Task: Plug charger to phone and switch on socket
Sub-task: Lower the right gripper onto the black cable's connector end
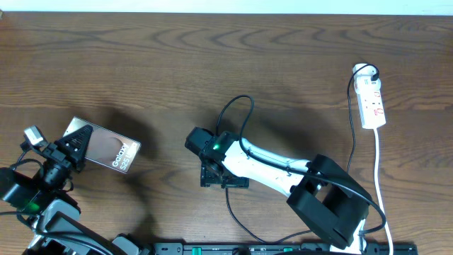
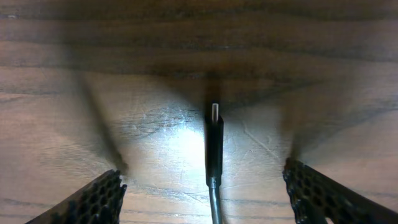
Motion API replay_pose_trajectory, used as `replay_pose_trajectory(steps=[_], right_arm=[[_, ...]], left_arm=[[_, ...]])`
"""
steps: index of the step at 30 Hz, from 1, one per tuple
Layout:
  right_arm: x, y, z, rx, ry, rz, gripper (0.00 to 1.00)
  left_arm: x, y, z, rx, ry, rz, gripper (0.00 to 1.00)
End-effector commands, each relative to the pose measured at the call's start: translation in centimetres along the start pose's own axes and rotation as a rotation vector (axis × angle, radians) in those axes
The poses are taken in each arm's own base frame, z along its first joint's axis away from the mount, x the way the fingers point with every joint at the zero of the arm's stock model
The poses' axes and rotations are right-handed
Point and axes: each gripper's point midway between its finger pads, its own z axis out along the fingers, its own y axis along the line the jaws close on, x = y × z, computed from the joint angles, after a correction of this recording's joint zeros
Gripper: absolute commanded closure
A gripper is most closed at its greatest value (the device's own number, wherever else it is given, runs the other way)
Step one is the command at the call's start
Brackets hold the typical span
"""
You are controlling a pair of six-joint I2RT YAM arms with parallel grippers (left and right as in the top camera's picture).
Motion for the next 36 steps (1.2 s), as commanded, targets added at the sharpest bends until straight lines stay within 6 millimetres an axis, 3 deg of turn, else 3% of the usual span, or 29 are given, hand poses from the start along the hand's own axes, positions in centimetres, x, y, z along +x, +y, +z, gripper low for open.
replay_pose_trajectory(steps=[1,6,16,36], right_arm=[[0.2,-0.1,0.2,0.007,0.002,0.006,0.24],[0.1,-0.2,0.3,0.011,0.0,0.007,0.39],[-0.5,-0.4,0.3,0.019,-0.025,0.011,0.42],[-1.0,-0.7,0.3,0.018,-0.025,0.026,0.66]], left_arm=[[0.1,-0.6,-0.1,0.012,0.021,0.008,0.92],[0.1,-0.6,-0.1,0.012,0.021,0.008,0.93],[0.1,-0.6,-0.1,0.012,0.021,0.008,0.93],[0.1,-0.6,-0.1,0.012,0.021,0.008,0.93]])
